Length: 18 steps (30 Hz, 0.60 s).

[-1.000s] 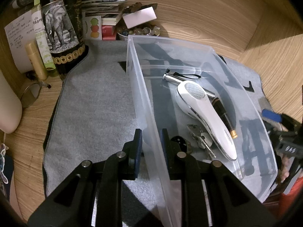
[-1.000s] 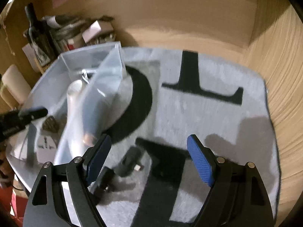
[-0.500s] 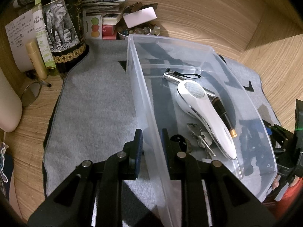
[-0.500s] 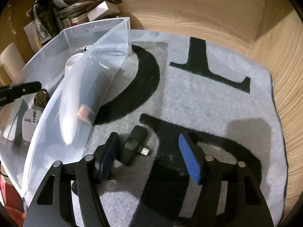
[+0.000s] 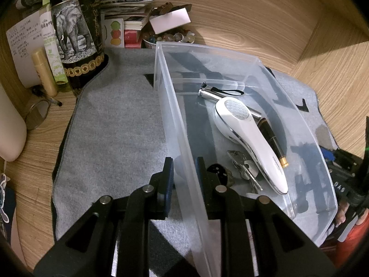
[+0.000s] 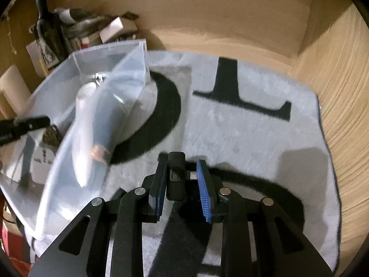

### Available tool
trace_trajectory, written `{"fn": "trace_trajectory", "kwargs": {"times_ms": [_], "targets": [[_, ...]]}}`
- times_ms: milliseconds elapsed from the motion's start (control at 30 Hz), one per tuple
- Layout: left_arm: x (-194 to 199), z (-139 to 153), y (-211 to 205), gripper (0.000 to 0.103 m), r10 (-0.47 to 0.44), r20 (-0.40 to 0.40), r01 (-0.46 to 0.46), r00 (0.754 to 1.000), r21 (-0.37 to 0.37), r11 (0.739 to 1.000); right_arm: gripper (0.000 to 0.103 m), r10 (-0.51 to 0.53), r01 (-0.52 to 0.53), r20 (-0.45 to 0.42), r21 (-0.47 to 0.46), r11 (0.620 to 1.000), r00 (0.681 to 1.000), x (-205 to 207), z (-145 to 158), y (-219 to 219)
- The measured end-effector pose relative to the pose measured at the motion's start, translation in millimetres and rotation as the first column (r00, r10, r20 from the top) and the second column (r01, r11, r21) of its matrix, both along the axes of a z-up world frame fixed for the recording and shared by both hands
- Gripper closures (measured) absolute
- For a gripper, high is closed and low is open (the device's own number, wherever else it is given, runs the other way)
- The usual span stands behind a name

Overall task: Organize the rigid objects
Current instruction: 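Grasp the small black USB stick with the right tool, then carry the black USB stick into the box and open the right tool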

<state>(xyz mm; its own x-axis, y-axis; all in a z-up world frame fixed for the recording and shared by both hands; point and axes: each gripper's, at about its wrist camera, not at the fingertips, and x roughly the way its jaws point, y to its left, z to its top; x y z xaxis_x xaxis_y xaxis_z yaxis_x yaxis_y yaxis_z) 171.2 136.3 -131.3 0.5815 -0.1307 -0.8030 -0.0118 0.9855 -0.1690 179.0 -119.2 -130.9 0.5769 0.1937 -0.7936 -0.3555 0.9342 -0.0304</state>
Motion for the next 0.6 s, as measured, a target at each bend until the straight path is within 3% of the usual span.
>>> {"fn": "trace_trajectory", "kwargs": {"times_ms": [600], "targets": [[0.4, 0.5, -1.9, 0.084, -0.003, 0.003, 0.003, 1.0, -0.002, 1.0, 0.079, 0.06, -0.08, 0.192, 0.098, 0.992, 0.98, 2.6, 74.7, 36.9]]}}
